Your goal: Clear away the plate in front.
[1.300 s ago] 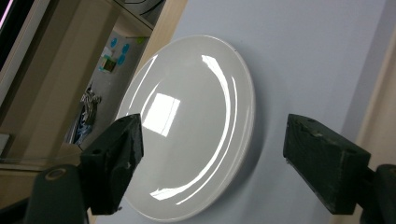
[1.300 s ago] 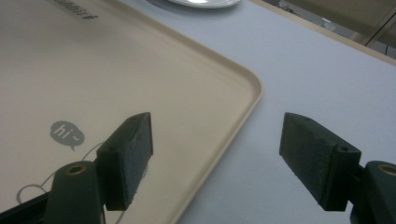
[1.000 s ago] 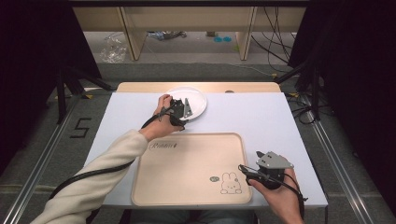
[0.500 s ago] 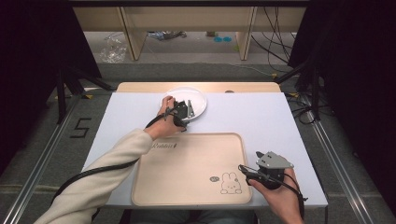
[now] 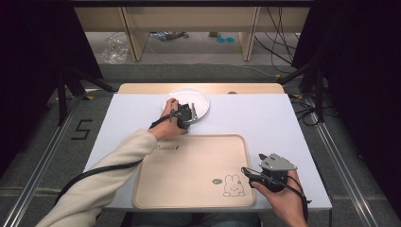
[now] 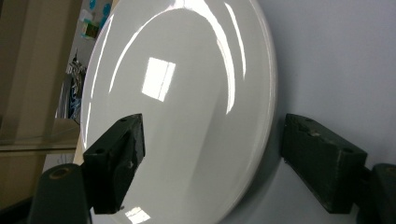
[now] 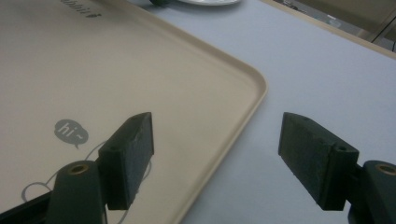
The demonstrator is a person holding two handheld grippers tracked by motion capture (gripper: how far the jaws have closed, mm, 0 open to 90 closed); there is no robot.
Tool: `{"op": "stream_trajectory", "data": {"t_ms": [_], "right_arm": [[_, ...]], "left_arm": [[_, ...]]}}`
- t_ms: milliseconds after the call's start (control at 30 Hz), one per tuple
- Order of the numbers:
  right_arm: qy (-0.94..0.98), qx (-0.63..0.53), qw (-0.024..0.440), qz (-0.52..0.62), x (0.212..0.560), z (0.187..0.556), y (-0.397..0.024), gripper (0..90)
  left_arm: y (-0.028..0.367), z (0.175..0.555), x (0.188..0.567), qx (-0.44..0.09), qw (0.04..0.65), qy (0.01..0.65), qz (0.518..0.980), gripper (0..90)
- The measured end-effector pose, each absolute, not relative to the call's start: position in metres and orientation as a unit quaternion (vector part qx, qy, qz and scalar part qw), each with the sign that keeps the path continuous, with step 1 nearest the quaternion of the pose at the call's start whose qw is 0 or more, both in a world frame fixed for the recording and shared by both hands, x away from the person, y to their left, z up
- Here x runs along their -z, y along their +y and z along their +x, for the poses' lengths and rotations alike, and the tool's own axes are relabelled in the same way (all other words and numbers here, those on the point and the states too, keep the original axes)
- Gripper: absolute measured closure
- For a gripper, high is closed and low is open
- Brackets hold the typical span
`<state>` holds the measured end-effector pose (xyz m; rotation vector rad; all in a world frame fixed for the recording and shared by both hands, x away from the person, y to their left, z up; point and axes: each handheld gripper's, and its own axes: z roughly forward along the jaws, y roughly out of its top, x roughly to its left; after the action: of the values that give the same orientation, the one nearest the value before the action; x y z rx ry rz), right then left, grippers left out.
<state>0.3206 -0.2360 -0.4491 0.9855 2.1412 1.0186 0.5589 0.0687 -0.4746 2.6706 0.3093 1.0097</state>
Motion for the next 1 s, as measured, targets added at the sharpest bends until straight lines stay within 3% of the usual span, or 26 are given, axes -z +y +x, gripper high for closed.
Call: {"op": "stream_trajectory", "data": {"t_ms": [500, 600, 700, 800, 967, 1000], "right_arm": [[0.802, -0.380, 0.277, 0.368, 0.4493, 0.3202, -0.2355, 29.5], [0.802, -0.380, 0.277, 0.367, 0.4491, 0.3201, -0.2354, 29.5], [0.802, -0.380, 0.277, 0.367, 0.4489, 0.3197, -0.2354, 29.7], [0.803, -0.381, 0.277, 0.366, 0.4489, 0.3198, -0.2353, 29.8], [0.804, -0.381, 0.275, 0.365, 0.4491, 0.3198, -0.2351, 30.1], [0.804, -0.381, 0.275, 0.365, 0.4491, 0.3198, -0.2351, 30.1]], "left_arm": [[0.0658, 0.5617, 0.4787, -0.371, 0.123, 0.095, 0.916, 28.1], [0.0646, 0.5601, 0.4792, -0.365, 0.120, 0.087, 0.919, 34.4], [0.0641, 0.5593, 0.4791, -0.349, 0.122, 0.086, 0.925, 50.1], [0.0646, 0.5599, 0.4780, -0.333, 0.122, 0.087, 0.931, 54.8], [0.0635, 0.5582, 0.4794, -0.313, 0.123, 0.087, 0.938, 74.2], [0.0627, 0.5575, 0.4798, -0.314, 0.122, 0.086, 0.937, 74.2]]}}
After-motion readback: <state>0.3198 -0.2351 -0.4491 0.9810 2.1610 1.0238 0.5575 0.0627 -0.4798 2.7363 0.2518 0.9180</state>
